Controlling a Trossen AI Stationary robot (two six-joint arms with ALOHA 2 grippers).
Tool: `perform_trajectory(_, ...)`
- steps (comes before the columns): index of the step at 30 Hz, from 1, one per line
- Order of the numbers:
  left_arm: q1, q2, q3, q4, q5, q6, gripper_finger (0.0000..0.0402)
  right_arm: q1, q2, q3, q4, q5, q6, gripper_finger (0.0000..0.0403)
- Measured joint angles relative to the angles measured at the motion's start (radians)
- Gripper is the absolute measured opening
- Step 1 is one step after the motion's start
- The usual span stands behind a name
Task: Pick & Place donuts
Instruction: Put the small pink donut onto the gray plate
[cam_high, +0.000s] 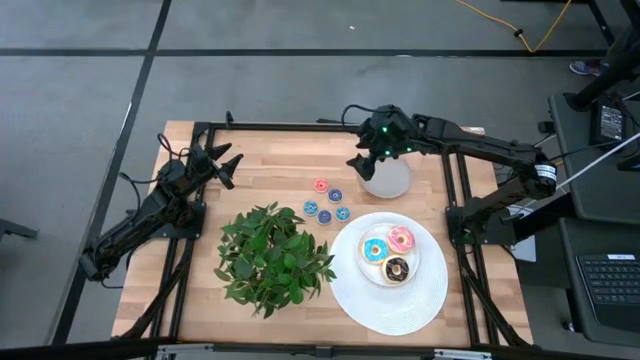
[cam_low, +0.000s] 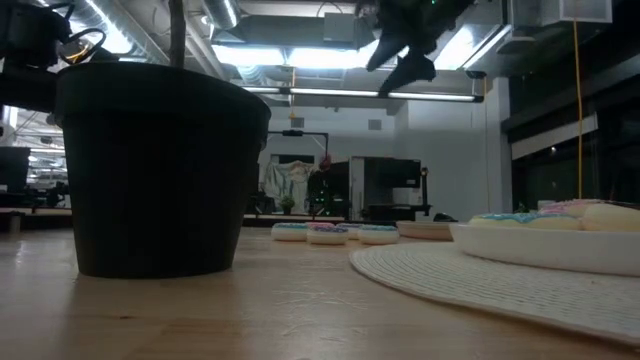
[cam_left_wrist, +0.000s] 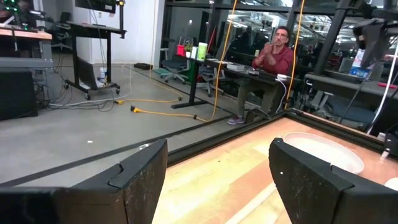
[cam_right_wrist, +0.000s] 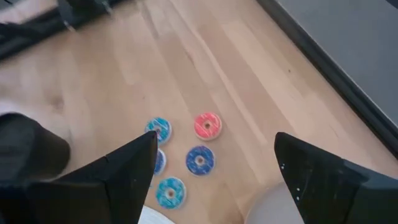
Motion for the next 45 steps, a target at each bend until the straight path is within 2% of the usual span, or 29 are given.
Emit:
perform_trajectory(6,0.000,0.000,0.000,0.000,0.000,0.000,0.0270,-0.004,0.059,-0.035,0.028,0.000,-0.030,0.0323)
perform_trajectory(15,0.000,0.000,0.000,0.001,0.000,0.000,0.0270,-0.010,0.223,-0.035,0.109,-0.001,-0.005,0.0323)
perform_trajectory(24,0.000,0.000,0.000,0.001,0.000,0.000,0.0270,-0.036,0.396,-0.034,0.297,-0.022,0.034,0.0323)
perform_trajectory(32,0.000,0.000,0.000,0.001,0.000,0.000,0.0270,-0.041,0.541,0.037,0.315,-0.028,0.082,0.0323)
perform_trajectory(45,0.000,0.000,0.000,0.001,0.000,0.000,0.0270,-0.044,0.603,0.043,0.281,-0.030,0.055,0.0323)
